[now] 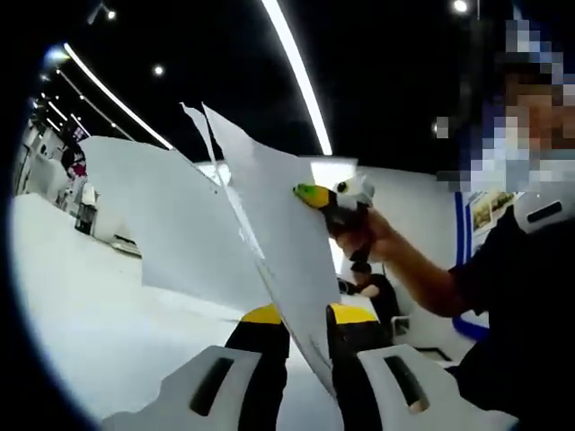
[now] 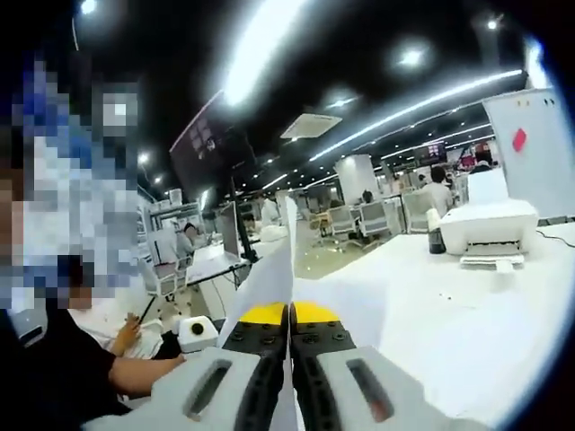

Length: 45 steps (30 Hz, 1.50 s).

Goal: Organize the stack of printing papers by aligning and flattening the scattered papers on the table

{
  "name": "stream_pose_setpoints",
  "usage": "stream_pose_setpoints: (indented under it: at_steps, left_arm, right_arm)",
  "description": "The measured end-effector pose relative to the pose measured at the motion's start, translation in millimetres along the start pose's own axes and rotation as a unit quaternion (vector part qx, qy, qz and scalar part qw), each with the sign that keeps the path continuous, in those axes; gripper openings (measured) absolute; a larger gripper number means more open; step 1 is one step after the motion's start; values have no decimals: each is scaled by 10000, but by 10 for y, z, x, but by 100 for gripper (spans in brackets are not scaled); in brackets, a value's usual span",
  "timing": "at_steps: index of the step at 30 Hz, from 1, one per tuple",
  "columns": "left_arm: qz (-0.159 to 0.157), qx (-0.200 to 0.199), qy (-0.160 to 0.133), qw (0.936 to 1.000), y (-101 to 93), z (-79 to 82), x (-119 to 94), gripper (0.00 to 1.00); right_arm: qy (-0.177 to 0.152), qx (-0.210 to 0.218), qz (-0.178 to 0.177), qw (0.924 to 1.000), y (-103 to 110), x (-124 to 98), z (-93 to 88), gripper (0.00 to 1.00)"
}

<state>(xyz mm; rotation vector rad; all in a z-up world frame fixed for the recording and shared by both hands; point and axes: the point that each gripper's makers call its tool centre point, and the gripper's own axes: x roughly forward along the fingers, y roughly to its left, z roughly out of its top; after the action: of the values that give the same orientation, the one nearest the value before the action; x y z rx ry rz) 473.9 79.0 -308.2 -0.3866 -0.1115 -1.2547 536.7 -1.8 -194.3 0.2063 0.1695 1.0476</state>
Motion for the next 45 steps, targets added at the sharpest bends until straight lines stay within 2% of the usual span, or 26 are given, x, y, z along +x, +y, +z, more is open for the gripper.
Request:
stream_pose_setpoints:
  at_steps: [10,24,30,37,45]
  left_arm:
    - [29,-9,1,10000,19,4,0,20]
    - [71,47,30,10000,40,-7,-8,18]
    - [153,242,106,9995,70,-37,-16,11]
    - [186,294,127,9993,83,-44,-19,7]
    - [172,351,110,9992,64,-26,-18,6]
  right_arm:
    - [-92,365,95,9992,28,58,-116,0]
    - [-149,518,135,9985,63,113,-219,0]
    - [-118,460,134,9988,69,132,-266,0]
    - [-127,380,164,9991,67,134,-303,0]
    - [-122,-46,10,9999,39,95,-299,1]
